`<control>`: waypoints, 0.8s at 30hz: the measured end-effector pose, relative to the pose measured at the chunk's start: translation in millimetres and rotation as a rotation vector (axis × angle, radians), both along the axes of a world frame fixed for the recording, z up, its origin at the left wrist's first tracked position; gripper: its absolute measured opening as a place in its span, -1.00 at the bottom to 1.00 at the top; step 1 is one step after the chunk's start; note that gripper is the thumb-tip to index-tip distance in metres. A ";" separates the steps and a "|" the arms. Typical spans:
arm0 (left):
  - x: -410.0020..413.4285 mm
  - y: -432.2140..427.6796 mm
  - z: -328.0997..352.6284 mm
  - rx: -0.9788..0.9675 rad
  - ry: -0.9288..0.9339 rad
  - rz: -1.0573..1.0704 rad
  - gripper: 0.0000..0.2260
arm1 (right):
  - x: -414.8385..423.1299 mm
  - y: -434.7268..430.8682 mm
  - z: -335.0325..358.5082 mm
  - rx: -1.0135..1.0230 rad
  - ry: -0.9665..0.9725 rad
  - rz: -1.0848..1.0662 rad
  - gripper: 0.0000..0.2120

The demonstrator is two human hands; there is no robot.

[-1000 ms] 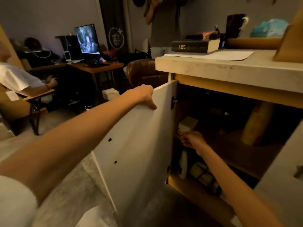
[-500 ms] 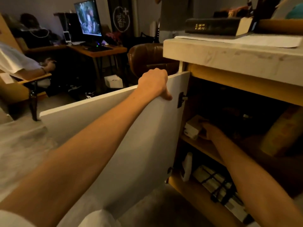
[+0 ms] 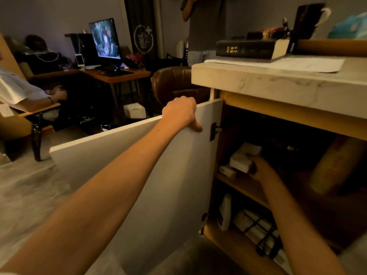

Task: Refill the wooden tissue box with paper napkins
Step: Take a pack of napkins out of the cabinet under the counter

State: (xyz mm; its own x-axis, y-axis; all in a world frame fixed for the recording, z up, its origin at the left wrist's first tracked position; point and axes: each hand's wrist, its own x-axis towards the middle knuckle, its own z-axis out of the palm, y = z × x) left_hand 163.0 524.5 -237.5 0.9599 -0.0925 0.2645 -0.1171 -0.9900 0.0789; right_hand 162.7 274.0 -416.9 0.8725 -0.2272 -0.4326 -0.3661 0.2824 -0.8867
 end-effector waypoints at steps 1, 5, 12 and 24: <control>1.5 0.9 -0.3 -0.008 0.010 0.001 -0.50 | -12.7 -4.6 4.8 0.118 -0.074 -0.027 -0.61; -0.9 0.9 4.3 -0.004 0.006 -0.033 -0.53 | -68.5 -2.1 25.3 0.425 -0.228 0.008 -0.70; -42.9 22.2 31.4 0.022 0.313 -0.101 -0.38 | -131.7 34.9 72.7 0.423 -0.261 0.062 -0.68; -215.1 139.8 -25.3 -0.761 0.844 -0.364 -0.79 | -226.5 100.7 122.3 0.295 -0.357 0.253 -0.60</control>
State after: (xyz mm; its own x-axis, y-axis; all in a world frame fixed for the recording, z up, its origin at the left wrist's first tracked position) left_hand -52.2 664.3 -262.9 0.8066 -0.4884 -0.3329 -0.0105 -0.5750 0.8181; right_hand -63.9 374.7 -294.6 0.9890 0.0962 -0.1122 -0.1448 0.4810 -0.8647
